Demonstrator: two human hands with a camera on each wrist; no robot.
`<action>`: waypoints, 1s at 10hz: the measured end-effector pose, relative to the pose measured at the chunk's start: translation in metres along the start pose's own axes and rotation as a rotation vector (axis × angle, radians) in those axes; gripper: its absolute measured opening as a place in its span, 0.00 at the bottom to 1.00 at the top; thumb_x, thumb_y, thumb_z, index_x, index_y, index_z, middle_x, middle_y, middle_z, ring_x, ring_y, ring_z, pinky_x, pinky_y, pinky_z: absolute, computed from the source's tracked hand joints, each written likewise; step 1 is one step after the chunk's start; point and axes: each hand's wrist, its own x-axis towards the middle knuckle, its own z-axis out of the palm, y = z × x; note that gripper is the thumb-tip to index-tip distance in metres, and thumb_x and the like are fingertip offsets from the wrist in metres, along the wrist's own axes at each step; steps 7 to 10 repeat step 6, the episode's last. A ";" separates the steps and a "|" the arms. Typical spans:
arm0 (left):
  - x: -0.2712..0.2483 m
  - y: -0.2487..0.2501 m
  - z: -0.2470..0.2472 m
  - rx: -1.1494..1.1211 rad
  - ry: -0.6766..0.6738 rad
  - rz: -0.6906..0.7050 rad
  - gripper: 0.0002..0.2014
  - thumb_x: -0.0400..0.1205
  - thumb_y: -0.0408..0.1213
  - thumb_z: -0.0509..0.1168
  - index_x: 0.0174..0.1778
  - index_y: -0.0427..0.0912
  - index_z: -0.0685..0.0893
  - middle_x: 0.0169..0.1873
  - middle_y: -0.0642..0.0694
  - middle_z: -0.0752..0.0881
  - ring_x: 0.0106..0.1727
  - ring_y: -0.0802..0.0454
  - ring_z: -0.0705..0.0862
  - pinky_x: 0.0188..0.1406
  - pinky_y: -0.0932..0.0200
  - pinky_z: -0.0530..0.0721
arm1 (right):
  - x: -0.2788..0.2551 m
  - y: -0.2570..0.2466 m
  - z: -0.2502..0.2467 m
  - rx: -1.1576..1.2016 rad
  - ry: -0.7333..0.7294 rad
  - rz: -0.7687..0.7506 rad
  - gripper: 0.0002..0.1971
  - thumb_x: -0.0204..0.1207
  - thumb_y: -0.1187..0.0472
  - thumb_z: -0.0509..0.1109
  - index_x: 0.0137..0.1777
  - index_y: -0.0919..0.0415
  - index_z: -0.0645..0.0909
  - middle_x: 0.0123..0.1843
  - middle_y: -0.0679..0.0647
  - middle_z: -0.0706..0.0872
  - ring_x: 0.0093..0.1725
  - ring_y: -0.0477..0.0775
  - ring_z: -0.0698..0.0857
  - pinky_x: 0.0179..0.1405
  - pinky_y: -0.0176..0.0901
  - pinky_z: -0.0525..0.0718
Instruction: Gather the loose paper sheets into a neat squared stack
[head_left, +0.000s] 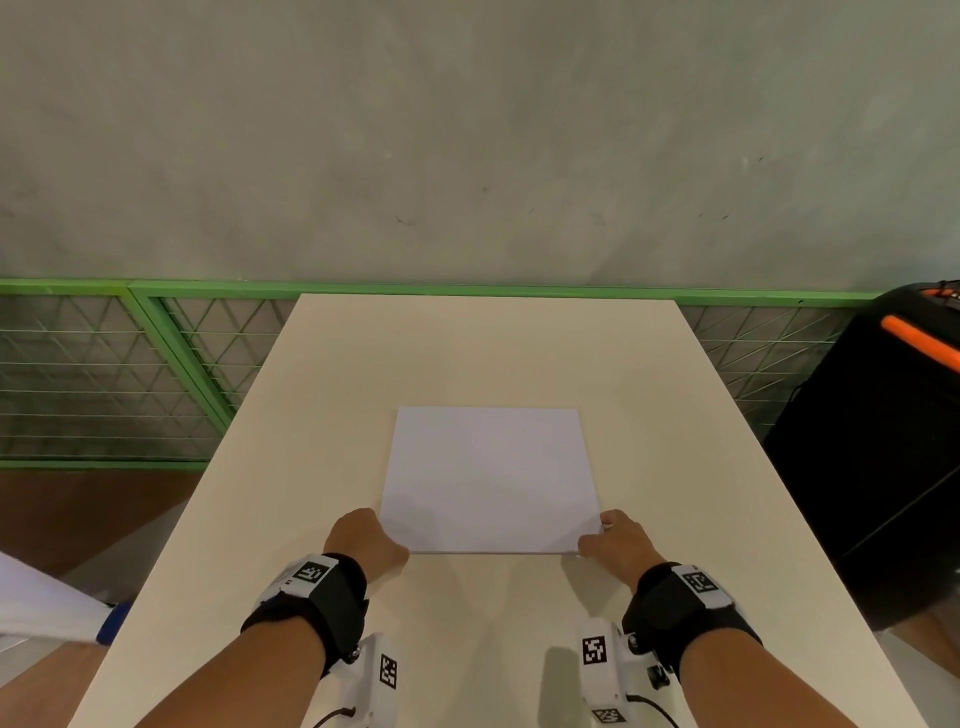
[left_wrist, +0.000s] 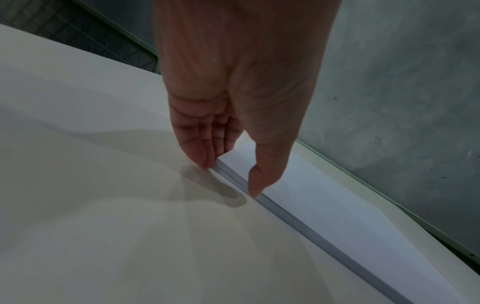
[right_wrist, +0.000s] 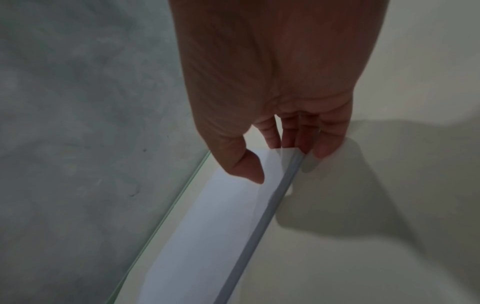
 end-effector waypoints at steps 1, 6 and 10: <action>0.000 0.000 0.000 -0.007 -0.020 -0.020 0.16 0.72 0.36 0.68 0.54 0.35 0.82 0.44 0.44 0.81 0.46 0.46 0.81 0.41 0.63 0.76 | -0.001 0.000 -0.001 -0.006 -0.021 -0.001 0.33 0.65 0.64 0.73 0.71 0.69 0.69 0.68 0.66 0.76 0.53 0.58 0.76 0.48 0.44 0.76; -0.020 -0.022 0.005 0.044 -0.005 -0.028 0.32 0.67 0.44 0.68 0.66 0.39 0.70 0.66 0.42 0.72 0.67 0.42 0.73 0.60 0.55 0.78 | -0.011 0.016 -0.008 -0.216 0.017 -0.002 0.40 0.65 0.62 0.73 0.78 0.61 0.61 0.71 0.64 0.69 0.68 0.66 0.74 0.68 0.56 0.77; -0.020 -0.022 0.005 0.044 -0.005 -0.028 0.32 0.67 0.44 0.68 0.66 0.39 0.70 0.66 0.42 0.72 0.67 0.42 0.73 0.60 0.55 0.78 | -0.011 0.016 -0.008 -0.216 0.017 -0.002 0.40 0.65 0.62 0.73 0.78 0.61 0.61 0.71 0.64 0.69 0.68 0.66 0.74 0.68 0.56 0.77</action>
